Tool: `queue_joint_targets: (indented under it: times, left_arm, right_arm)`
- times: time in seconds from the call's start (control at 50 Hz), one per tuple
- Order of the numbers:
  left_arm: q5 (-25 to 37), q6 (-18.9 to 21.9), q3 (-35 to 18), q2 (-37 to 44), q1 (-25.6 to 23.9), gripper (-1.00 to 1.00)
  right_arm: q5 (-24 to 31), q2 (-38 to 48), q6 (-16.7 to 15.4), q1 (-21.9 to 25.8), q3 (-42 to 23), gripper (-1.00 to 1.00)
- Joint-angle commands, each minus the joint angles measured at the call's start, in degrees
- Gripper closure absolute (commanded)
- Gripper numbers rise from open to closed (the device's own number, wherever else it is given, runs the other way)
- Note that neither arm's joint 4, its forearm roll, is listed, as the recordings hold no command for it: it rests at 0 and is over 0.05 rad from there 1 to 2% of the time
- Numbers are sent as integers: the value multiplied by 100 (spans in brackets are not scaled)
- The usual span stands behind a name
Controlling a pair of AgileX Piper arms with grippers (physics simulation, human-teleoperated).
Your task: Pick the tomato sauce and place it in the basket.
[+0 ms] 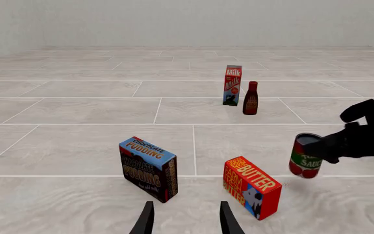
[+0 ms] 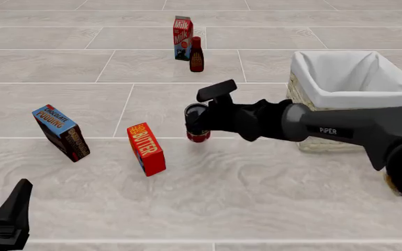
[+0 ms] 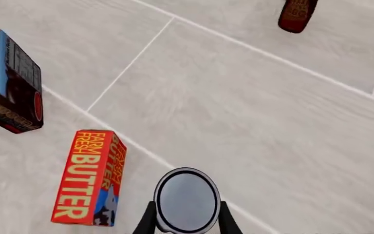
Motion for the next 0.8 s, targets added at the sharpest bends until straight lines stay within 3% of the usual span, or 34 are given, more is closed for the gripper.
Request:
queue_joint_targets:
  times: [0.02,0.46,0.8]
  left_arm:
    - [0,0,0,0,0,-100]
    - [0,0,0,0,0,-100]
    - [0,0,0,0,0,-100]
  right_arm:
    - [204,-723,-49,-51,134,100]
    - [1102,-2445,-565,-263,140,100]
    - [1650,-3267,-823,-653,41,100]
